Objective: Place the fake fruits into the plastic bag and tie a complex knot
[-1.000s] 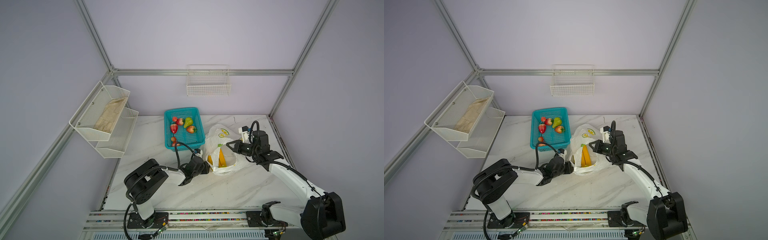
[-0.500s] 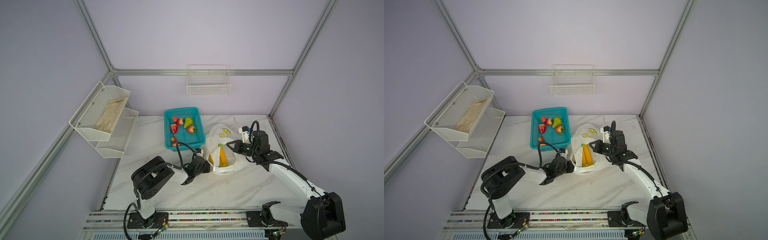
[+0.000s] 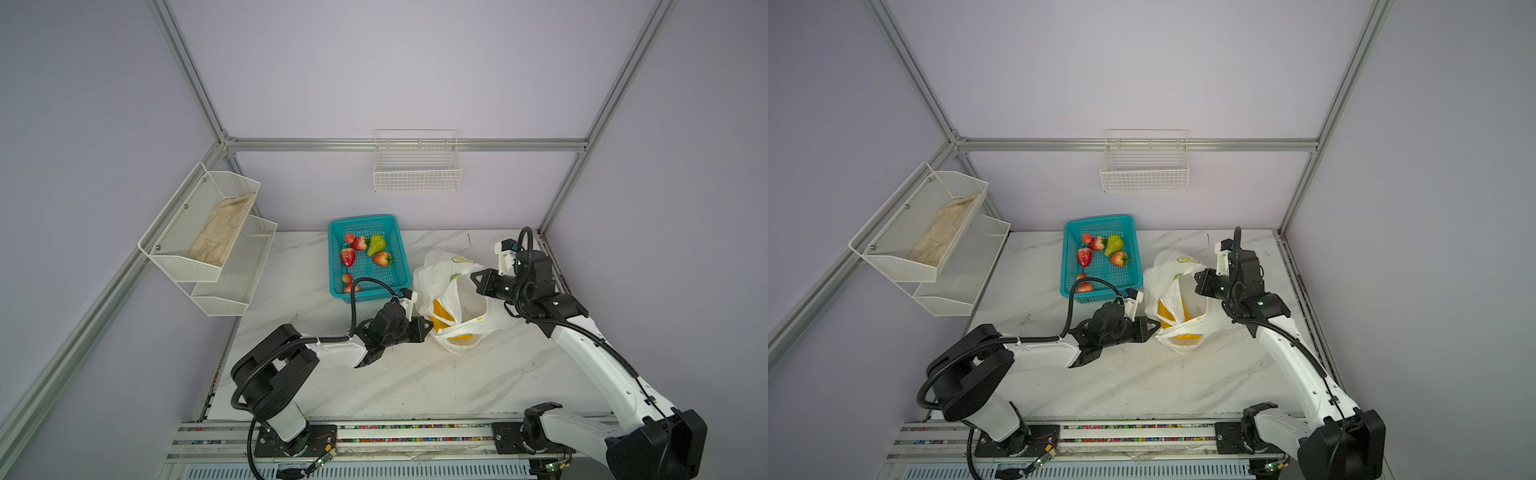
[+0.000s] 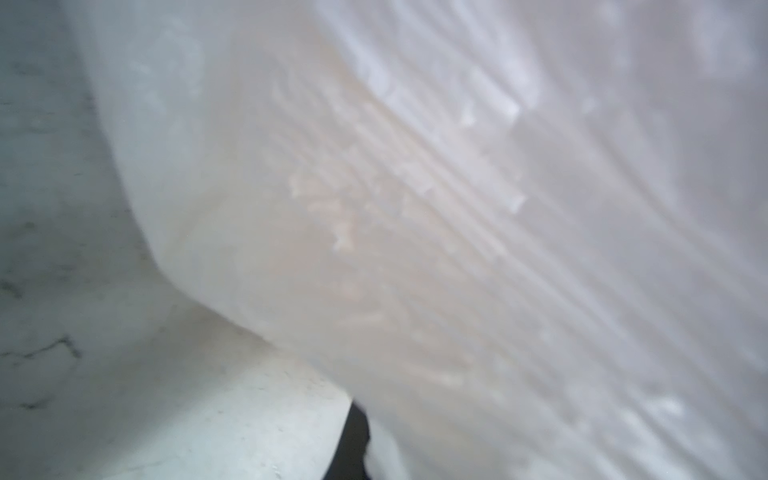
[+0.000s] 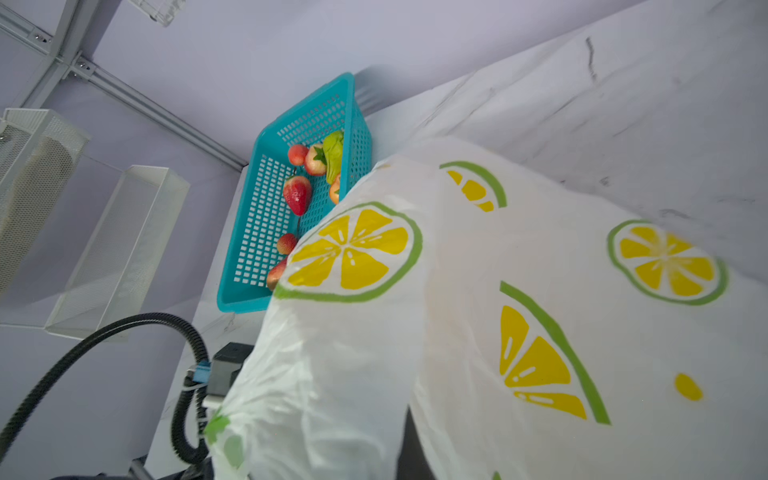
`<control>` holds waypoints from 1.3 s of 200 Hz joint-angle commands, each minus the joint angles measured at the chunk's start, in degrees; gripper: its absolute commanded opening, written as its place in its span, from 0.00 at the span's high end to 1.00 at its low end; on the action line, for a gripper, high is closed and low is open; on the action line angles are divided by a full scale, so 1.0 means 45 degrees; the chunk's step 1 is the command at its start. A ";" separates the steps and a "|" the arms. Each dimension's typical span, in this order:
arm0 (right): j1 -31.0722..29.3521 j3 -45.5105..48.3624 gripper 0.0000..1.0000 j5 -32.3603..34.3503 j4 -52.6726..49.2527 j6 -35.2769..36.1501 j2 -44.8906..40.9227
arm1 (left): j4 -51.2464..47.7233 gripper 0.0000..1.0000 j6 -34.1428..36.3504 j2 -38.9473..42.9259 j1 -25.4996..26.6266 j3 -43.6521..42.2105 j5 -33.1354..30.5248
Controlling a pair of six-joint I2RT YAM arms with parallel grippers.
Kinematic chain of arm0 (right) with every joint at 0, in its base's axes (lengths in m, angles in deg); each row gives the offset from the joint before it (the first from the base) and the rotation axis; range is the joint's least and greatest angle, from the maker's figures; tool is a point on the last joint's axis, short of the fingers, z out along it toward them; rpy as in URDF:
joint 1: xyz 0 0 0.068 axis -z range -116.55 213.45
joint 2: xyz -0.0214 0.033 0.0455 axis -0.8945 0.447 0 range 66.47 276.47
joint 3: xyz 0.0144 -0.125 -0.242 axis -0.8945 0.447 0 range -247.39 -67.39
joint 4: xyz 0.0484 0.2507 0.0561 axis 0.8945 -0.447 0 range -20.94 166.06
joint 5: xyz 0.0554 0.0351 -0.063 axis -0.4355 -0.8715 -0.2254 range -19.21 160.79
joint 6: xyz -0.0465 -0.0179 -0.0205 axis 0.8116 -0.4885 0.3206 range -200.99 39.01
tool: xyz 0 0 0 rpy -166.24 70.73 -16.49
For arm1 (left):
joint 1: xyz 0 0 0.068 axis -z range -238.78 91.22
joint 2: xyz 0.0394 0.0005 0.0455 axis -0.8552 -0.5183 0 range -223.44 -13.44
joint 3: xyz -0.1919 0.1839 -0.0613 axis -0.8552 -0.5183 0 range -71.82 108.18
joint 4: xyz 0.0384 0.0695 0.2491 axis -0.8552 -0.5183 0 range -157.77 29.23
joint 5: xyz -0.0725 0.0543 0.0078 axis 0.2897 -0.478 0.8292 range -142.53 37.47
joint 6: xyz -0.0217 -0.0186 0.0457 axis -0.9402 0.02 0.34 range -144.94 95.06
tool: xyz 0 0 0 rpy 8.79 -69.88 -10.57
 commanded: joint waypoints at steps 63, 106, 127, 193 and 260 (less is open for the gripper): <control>0.0062 -0.1100 0.95 0.2122 -0.1873 0.1313 0.0253 | -0.1780 1.00 0.0395 0.3516 -0.1598 0.1554 0.3087; 0.0060 -0.0692 0.95 0.1029 -0.1118 0.1324 0.0505 | -0.2485 1.00 0.0926 0.3708 -0.2100 0.0842 0.2362; 0.0073 -0.0330 0.95 -0.0077 -0.0478 0.1038 0.0527 | -0.3467 0.99 0.1608 0.3558 -0.2298 0.0779 0.1891; 0.0076 0.0284 0.95 -0.1667 0.1249 -0.0271 0.0434 | -0.6243 0.43 0.3503 0.5867 -0.3967 0.0289 -0.0663; 0.0075 0.0646 0.95 -0.1803 0.1858 0.0000 0.0791 | -0.8224 0.30 0.5680 0.4484 -0.6056 0.3298 -0.3314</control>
